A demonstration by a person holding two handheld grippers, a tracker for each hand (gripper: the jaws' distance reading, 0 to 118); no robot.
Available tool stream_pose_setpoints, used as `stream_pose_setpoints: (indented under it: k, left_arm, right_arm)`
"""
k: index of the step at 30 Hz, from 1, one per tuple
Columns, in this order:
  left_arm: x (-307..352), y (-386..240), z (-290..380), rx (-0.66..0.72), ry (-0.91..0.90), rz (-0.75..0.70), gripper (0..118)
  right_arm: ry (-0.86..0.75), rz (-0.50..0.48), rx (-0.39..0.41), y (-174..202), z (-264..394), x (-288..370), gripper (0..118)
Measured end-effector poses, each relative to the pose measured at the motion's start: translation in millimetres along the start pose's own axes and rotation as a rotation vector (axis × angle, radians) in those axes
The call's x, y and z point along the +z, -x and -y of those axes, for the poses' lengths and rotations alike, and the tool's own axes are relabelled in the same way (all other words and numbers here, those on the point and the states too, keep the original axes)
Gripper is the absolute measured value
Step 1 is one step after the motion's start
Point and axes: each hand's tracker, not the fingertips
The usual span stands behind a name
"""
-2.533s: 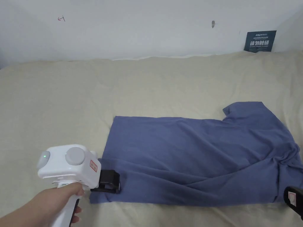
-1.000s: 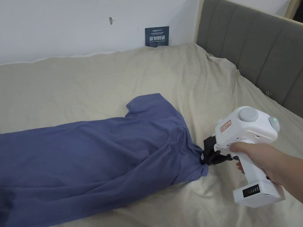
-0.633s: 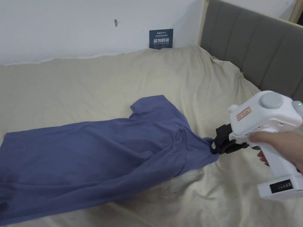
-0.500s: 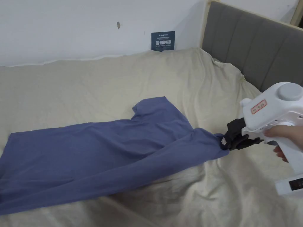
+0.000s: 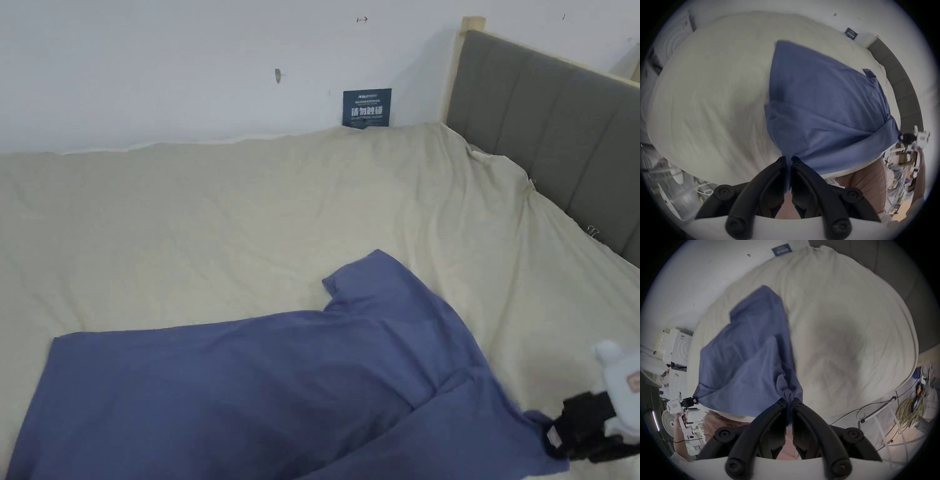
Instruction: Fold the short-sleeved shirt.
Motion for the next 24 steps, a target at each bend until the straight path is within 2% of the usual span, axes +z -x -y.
stream_pose_setpoints:
  k: [3, 4, 5, 6, 7, 9, 10, 12, 14, 16, 20, 21, 22, 23, 24]
  left_arm:
    - [-18.7, 13.7, 2.7, 0.030, -0.006, 0.006, 10]
    - [-20.0, 19.3, 3.6, 0.050, -0.001, 0.022, 21]
    - [-18.9, 24.8, 4.6, 0.066, 0.006, 0.004, 44]
    - [-15.2, 32.2, 4.6, 0.074, 0.011, -0.001, 54]
    - [-7.7, 37.6, 5.7, 0.077, 0.004, -0.001, 64]
    - [4.6, 43.7, 5.5, 0.044, -0.016, -0.132, 99]
    - [9.9, 46.0, 5.7, 0.016, -0.035, -0.190, 108]
    - [29.2, 45.1, 8.3, -0.019, -0.149, -0.291, 109]
    - [47.7, 39.1, 8.2, -0.057, -0.275, -0.344, 109]
    - [69.9, 24.8, 11.2, -0.058, -0.389, -0.292, 109]
    - [110.6, -8.3, 21.5, -0.081, -0.685, -0.062, 107]
    - [117.8, -16.9, 23.4, -0.067, -0.737, -0.031, 106]
    - [124.3, -25.2, 25.5, -0.055, -0.782, -0.021, 99]
    - [127.3, -30.4, 26.9, -0.056, -0.822, -0.023, 72]
    - [129.5, -37.8, 26.8, -0.063, -0.857, -0.057, 23]
  right_arm:
    - [-0.007, 0.022, 0.021, -7.9, 6.4, -24.2, 9]
    - [-0.009, 0.025, 0.021, -10.6, 7.6, -26.3, 19]
    - [-0.012, 0.046, 0.020, -13.1, 8.6, -25.8, 52]
    - [-0.013, 0.122, 0.008, -16.5, 9.7, -21.9, 80]
    - [-0.001, 0.187, 0.002, -20.9, 9.1, -19.2, 96]
    - [-0.022, 0.336, 0.019, -26.1, 7.0, -4.1, 98]
    - [-0.066, 0.364, 0.031, -27.2, 5.6, 6.4, 98]
    - [-0.159, 0.429, 0.033, -24.1, 2.8, 27.3, 98]
    - [-0.244, 0.384, 0.042, -14.2, 5.0, 48.1, 98]
    - [-0.336, 0.307, 0.054, 6.4, 10.1, 64.1, 98]
    - [-0.575, 0.035, 0.143, 59.0, 32.0, 85.3, 94]
    - [-0.630, -0.028, 0.172, 73.4, 38.8, 88.7, 85]
    - [-0.698, -0.068, 0.195, 86.1, 45.8, 91.3, 65]
    - [-0.753, -0.071, 0.213, 99.3, 50.3, 90.0, 20]
    - [-0.776, -0.057, 0.238, 113.7, 53.1, 86.8, 0]
